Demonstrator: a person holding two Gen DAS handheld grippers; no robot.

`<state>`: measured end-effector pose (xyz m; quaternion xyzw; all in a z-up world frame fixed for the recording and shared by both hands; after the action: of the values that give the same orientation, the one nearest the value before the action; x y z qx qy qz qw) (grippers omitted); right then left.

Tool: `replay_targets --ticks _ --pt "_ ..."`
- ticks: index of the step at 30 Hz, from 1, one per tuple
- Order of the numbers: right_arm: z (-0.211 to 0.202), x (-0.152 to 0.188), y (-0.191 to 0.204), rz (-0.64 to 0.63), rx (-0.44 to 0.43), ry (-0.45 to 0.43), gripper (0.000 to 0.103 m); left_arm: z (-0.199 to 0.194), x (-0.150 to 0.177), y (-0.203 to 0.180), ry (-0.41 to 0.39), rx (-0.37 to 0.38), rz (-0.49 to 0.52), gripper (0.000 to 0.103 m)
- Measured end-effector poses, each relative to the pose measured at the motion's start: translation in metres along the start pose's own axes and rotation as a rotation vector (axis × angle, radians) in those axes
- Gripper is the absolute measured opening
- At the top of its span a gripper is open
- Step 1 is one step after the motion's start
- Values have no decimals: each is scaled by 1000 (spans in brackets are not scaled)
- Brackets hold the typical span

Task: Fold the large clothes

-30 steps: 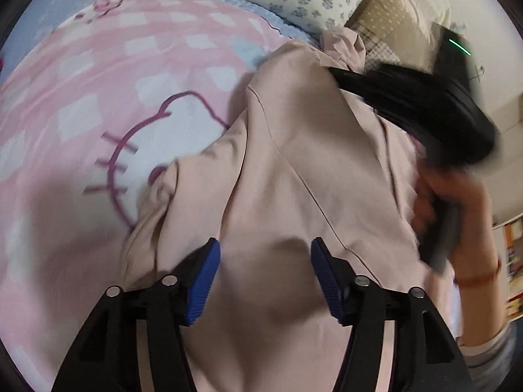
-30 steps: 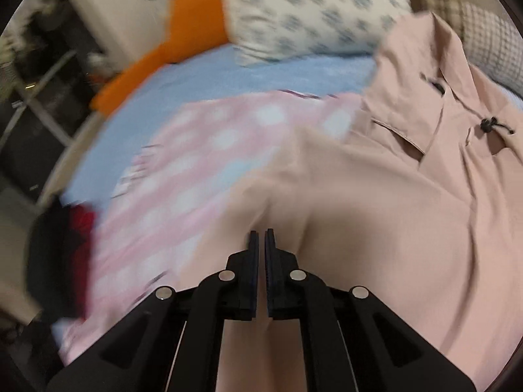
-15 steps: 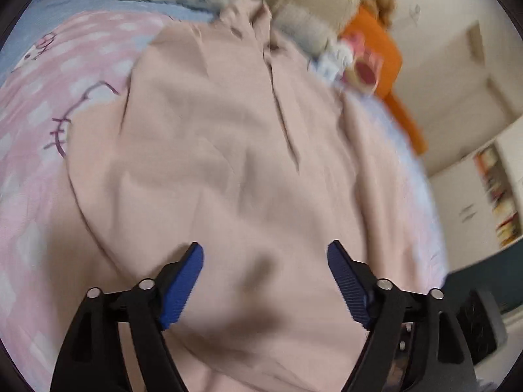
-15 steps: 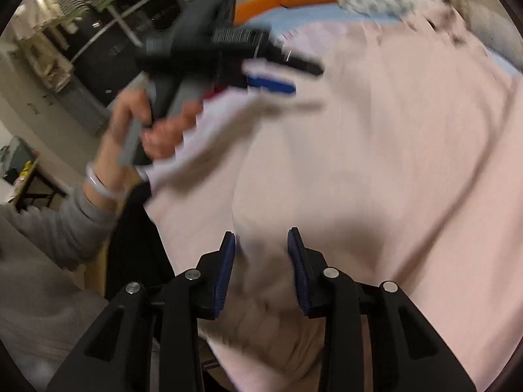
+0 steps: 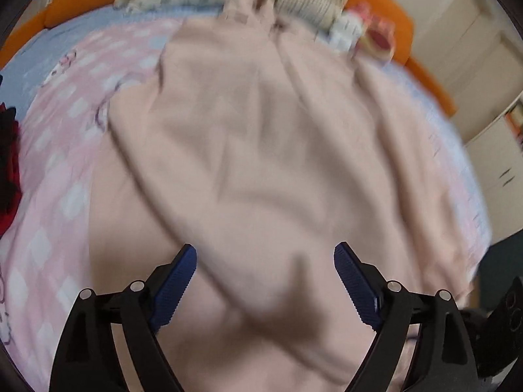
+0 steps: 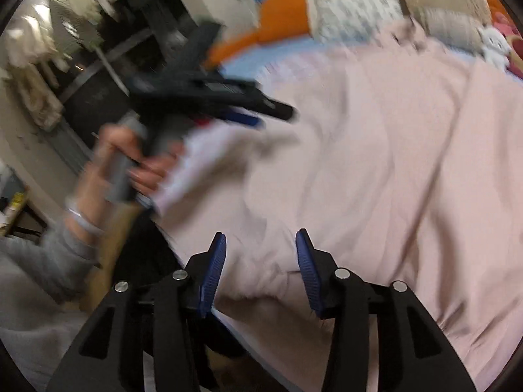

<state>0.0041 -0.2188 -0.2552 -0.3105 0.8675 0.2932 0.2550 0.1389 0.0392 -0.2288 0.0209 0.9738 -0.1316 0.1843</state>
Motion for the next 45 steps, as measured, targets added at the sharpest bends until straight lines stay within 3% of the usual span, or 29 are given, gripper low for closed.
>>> replay_targets --ticks 2,3,6,8,12,16,21,27,32,37,39,41,45 --pt "24 7 3 -56 93 52 44 19 8 12 69 -53 -10 87" --pt "25 6 8 -81 112 45 46 19 14 17 71 -34 -28 86" --pt "16 -9 32 -169 142 0 47 -13 24 30 4 22 -56 85" --pt "4 -20 47 -214 108 -48 55 -40 30 43 -53 43 -78 86" --pt "11 -46 65 -241 45 -37 69 -90 46 78 -130 -14 -163 90" --pt "35 -53 105 -341 -10 -3 72 -123 71 124 -190 -5 -278 92" --pt "99 -55 162 -411 -104 82 75 -125 95 166 -196 -3 -399 92" --pt "162 -39 210 -526 57 120 75 -121 129 190 -196 -6 -478 92" --pt "163 -41 203 -510 18 119 75 -118 141 198 -213 16 -495 92" --pt "126 -81 157 -389 34 55 75 -107 109 179 -230 151 -463 92" --pt "116 -95 134 -316 65 37 76 -102 91 170 -235 129 -451 92" --pt "115 -96 126 -285 36 50 76 -100 78 165 -238 125 -460 92" --pt "133 -71 146 -325 -7 109 75 -100 70 168 -231 135 -493 92"
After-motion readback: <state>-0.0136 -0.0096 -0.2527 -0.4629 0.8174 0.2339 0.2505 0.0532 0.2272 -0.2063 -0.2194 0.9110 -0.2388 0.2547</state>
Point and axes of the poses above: each gripper's, at about its wrist camera, not at the fingertips, and z roughly the way its jaws point, y to its left, x to its underside, the point moved 1 cm from there along z, roughly the way its jaws point
